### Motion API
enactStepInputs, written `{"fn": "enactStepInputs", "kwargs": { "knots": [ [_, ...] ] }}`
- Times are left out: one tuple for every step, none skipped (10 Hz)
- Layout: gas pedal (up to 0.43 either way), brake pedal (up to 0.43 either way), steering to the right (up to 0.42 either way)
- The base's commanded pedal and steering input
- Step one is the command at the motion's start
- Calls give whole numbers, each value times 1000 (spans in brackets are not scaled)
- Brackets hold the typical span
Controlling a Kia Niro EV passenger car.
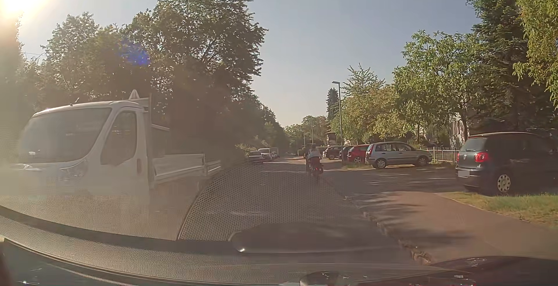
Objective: Follow the waypoints while adhering to traffic rules and regulations
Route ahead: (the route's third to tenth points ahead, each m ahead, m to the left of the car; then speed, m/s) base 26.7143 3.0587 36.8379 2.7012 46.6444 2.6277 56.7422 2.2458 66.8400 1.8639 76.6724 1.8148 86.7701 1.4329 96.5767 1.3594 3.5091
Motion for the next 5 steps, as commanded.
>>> {"fn": "enactStepInputs", "kwargs": {
  "knots": [
    [47,0,4],
    [47,0,4],
    [47,0,4],
    [47,0,3],
    [47,0,4]
  ]
}}
